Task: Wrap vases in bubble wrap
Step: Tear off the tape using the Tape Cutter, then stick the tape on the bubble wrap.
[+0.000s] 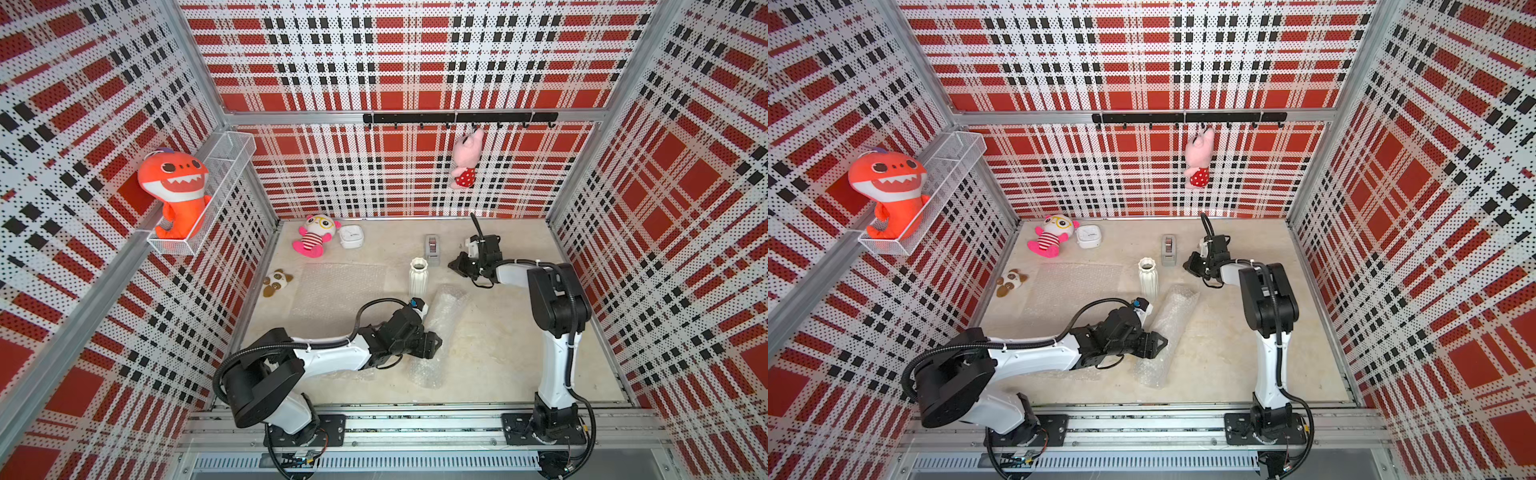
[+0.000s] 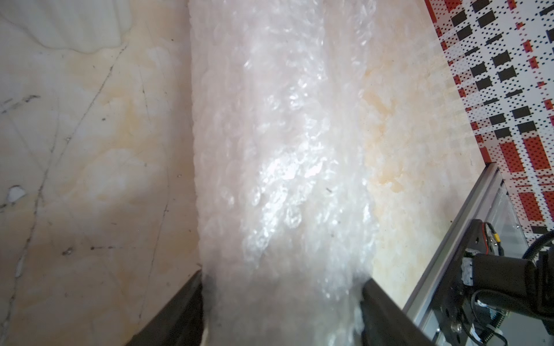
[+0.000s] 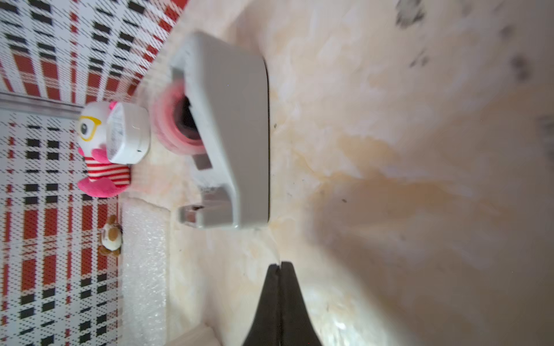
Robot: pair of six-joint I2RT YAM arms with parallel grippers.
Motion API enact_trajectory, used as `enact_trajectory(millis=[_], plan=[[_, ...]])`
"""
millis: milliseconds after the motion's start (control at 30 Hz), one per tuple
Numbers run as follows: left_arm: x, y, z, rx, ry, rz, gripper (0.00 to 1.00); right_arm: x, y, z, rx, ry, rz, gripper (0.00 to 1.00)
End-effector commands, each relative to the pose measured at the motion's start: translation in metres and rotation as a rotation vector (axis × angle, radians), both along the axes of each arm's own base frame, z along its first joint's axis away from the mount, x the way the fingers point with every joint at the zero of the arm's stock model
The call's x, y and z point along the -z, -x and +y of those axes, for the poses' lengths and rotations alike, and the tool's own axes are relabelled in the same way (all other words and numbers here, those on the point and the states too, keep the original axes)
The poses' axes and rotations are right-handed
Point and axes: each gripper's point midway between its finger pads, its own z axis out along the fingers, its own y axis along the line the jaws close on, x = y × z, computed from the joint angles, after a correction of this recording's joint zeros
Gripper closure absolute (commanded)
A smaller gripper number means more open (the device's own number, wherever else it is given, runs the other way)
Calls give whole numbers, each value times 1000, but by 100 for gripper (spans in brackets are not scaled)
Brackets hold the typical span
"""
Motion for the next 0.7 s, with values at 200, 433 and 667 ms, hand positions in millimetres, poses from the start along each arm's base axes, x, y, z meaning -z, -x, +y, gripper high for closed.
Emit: enact_trajectory(millis=[200,433,667], plan=[[21,15,12,42,-66,31,28,-143,64,-7,-86,-165,-262,100],[18,17,12,64,-59,15,30,-131,175,25,-284,-240,-153,100],[19,22,13,99,-75,4,31,-91,269,36,-408,-240,20,100]])
